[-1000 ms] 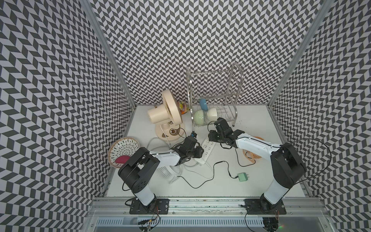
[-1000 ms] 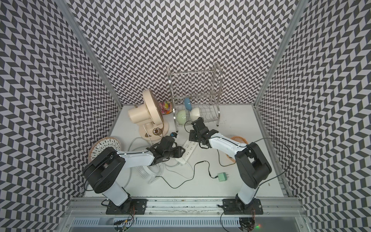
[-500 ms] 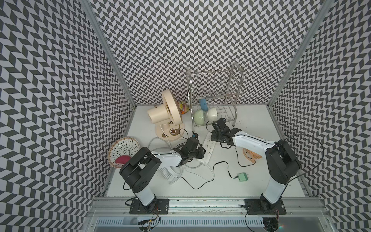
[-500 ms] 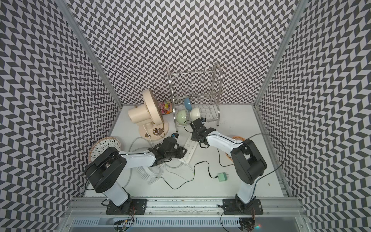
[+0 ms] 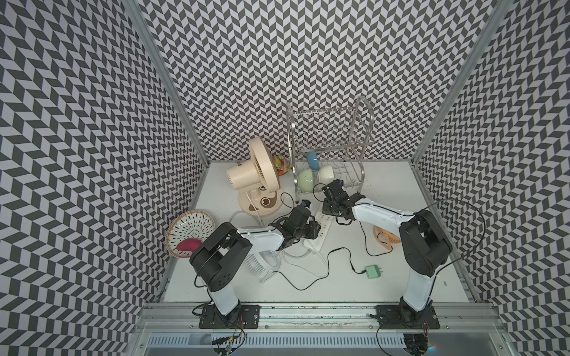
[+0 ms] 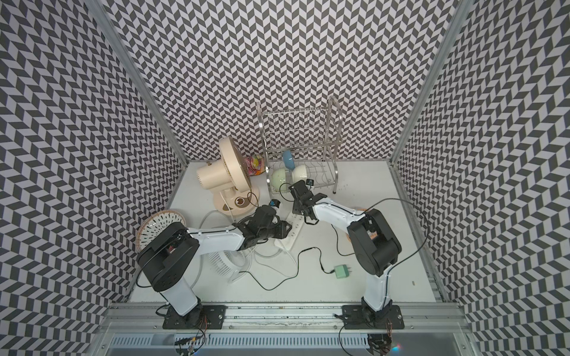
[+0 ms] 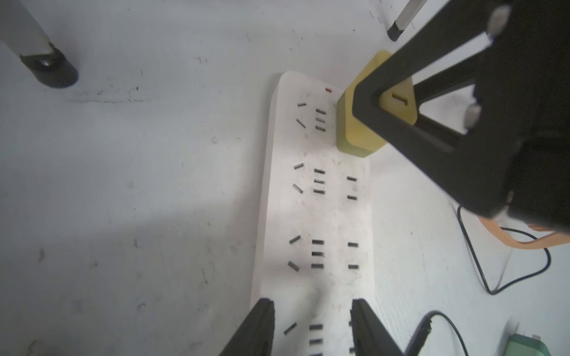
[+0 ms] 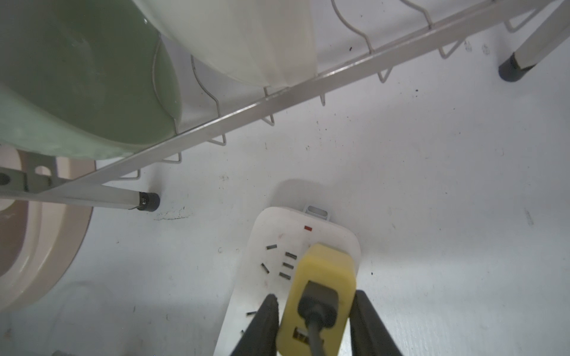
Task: Unplug the desk fan from the power strip
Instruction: Remove the plug from the socket.
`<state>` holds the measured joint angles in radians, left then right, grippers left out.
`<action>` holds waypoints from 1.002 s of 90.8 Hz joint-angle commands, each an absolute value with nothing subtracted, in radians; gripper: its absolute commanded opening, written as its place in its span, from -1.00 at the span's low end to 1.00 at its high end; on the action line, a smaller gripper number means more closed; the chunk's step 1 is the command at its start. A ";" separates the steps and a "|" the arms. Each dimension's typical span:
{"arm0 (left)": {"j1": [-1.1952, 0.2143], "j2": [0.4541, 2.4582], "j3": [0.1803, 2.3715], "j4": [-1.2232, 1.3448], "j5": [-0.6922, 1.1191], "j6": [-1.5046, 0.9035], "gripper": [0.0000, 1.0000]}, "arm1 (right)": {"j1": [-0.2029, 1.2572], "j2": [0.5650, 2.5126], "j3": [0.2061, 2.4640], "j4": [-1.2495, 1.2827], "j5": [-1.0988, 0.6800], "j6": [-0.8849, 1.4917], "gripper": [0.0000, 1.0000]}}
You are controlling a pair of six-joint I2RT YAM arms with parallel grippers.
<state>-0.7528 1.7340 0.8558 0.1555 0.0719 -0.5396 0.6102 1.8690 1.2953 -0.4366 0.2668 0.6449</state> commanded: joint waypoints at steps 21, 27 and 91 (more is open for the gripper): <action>-0.756 1.745 0.863 0.098 0.033 -0.505 -0.01 | 0.606 1.924 1.348 -0.419 0.264 0.594 -0.49; -0.747 1.737 0.863 0.091 0.016 -0.512 0.04 | 0.607 1.930 1.357 -0.413 0.243 0.569 -0.55; -0.722 1.804 0.880 0.072 0.023 -0.544 -0.17 | 0.641 1.893 1.337 -0.293 0.127 0.377 -0.64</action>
